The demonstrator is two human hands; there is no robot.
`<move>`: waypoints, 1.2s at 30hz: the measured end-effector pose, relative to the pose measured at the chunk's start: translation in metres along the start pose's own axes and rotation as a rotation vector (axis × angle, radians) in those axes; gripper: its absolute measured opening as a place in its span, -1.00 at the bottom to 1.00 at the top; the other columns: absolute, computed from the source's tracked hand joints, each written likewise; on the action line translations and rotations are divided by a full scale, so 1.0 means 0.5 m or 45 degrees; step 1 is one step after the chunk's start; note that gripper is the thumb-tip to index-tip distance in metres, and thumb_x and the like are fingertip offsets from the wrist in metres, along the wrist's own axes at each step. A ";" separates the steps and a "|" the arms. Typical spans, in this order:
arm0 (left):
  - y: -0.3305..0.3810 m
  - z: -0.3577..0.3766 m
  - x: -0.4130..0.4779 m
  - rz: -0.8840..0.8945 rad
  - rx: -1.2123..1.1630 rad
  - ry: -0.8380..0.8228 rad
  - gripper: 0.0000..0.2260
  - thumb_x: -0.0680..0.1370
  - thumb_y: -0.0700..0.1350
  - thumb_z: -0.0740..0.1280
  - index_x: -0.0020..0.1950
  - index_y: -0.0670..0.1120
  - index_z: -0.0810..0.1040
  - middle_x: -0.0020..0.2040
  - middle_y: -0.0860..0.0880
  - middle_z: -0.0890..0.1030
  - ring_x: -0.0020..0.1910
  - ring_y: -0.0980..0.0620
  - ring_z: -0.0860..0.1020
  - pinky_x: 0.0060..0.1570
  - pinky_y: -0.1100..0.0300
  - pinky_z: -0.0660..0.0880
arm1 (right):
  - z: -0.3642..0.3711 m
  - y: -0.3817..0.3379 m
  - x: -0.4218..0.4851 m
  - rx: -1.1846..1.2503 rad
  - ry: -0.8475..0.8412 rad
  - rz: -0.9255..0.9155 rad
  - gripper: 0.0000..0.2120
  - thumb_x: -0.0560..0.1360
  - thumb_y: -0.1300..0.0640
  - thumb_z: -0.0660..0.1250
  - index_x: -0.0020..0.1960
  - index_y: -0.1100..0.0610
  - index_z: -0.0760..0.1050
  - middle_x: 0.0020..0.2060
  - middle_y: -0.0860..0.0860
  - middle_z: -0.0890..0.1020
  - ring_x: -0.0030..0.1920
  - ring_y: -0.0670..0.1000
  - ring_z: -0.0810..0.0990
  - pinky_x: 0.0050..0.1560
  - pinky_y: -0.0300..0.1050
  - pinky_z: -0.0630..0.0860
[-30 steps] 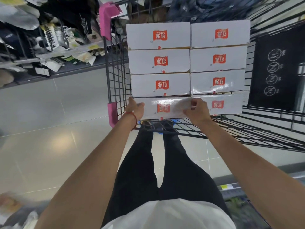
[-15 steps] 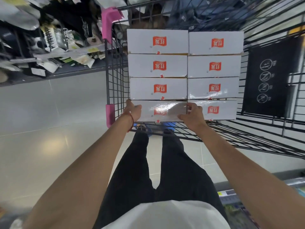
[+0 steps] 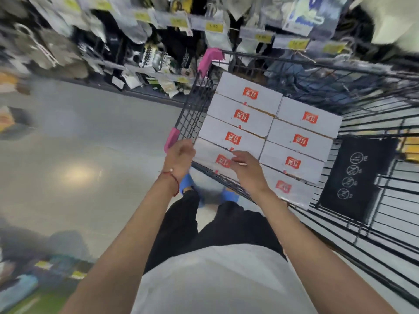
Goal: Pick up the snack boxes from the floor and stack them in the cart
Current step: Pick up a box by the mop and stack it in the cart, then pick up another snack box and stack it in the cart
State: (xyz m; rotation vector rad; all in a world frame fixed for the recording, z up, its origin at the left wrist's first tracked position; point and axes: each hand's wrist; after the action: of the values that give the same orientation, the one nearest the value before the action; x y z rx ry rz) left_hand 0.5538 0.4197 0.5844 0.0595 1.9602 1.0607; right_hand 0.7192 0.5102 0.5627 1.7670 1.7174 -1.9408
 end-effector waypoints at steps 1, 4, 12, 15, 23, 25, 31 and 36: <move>0.000 -0.011 -0.020 -0.003 -0.042 0.025 -0.80 0.63 -0.33 0.28 0.11 -0.05 0.59 0.12 0.08 0.55 0.04 0.00 0.49 0.06 0.14 0.44 | 0.005 -0.014 -0.010 0.000 -0.026 -0.037 -0.68 0.65 0.16 0.34 0.39 0.09 0.50 0.16 -0.03 0.60 0.13 -0.02 0.60 -0.09 -0.43 0.42; 0.000 -0.055 -0.076 0.005 -0.150 0.113 -0.78 0.63 -0.35 0.27 0.24 -0.23 0.58 0.13 -0.09 0.57 0.00 0.04 0.51 0.08 0.20 0.48 | 0.028 -0.060 -0.046 -0.029 -0.120 -0.133 -0.70 0.64 0.17 0.34 0.37 0.08 0.51 0.12 -0.04 0.60 0.00 -0.19 0.59 -0.18 -0.52 0.44; -0.034 -0.239 -0.163 -0.018 -0.414 0.252 -0.76 0.63 -0.31 0.28 0.26 -0.10 0.55 0.12 -0.05 0.63 0.02 0.04 0.56 0.04 0.13 0.49 | 0.181 -0.159 -0.118 -0.213 -0.352 -0.344 -0.73 0.64 0.12 0.36 0.33 0.04 0.56 0.12 -0.11 0.64 0.08 -0.22 0.59 0.03 -0.32 0.46; -0.064 -0.330 -0.180 -0.020 -0.470 0.299 -0.76 0.64 -0.27 0.27 0.28 -0.06 0.54 0.20 -0.02 0.64 0.16 -0.01 0.59 0.23 0.04 0.49 | 0.271 -0.193 -0.139 -0.237 -0.460 -0.348 -0.72 0.63 0.15 0.37 0.34 0.01 0.55 0.13 -0.09 0.64 0.14 -0.10 0.62 0.18 -0.20 0.51; -0.158 -0.611 -0.196 -0.027 -0.620 0.440 -0.77 0.63 -0.22 0.28 0.26 -0.03 0.56 0.15 0.05 0.65 0.26 -0.04 0.58 0.24 0.04 0.49 | 0.572 -0.258 -0.199 -0.325 -0.639 -0.428 -0.77 0.61 0.24 0.38 0.19 -0.03 0.54 0.10 0.03 0.65 0.04 -0.07 0.61 0.10 -0.17 0.49; -0.183 -0.684 -0.197 -0.027 -0.658 0.488 -0.78 0.63 -0.23 0.28 0.22 0.00 0.57 0.13 0.07 0.65 0.25 -0.04 0.59 0.22 0.05 0.49 | 0.646 -0.271 -0.214 -0.353 -0.676 -0.429 -0.77 0.61 0.24 0.39 0.15 -0.07 0.55 0.08 0.03 0.66 0.03 -0.06 0.62 0.10 -0.15 0.48; -0.236 -0.860 -0.178 -0.067 -0.804 0.649 -0.79 0.64 -0.22 0.25 0.17 0.03 0.57 0.13 0.06 0.66 0.21 -0.02 0.61 0.10 0.15 0.48 | 0.831 -0.332 -0.247 -0.438 -0.813 -0.430 -0.78 0.62 0.22 0.37 0.20 -0.04 0.56 0.14 0.05 0.67 0.10 -0.04 0.63 0.14 -0.20 0.51; -0.239 -0.976 -0.125 -0.112 -0.875 0.691 -0.80 0.65 -0.21 0.26 0.21 0.00 0.57 0.18 0.01 0.65 0.19 -0.02 0.62 0.14 0.13 0.49 | 0.988 -0.404 -0.225 -0.449 -0.894 -0.424 -0.77 0.61 0.28 0.37 0.16 -0.02 0.58 0.10 0.08 0.68 0.04 -0.06 0.64 0.16 -0.17 0.53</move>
State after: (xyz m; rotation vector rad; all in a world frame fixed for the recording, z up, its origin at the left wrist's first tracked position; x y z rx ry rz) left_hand 0.2832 -0.0010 0.6642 -0.7494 1.9079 1.7632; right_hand 0.2919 0.1859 0.6619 0.6010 1.9571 -1.8654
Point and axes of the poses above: each hand's wrist, its own x-axis towards the middle knuckle, its own z-axis out of the palm, y = z × x
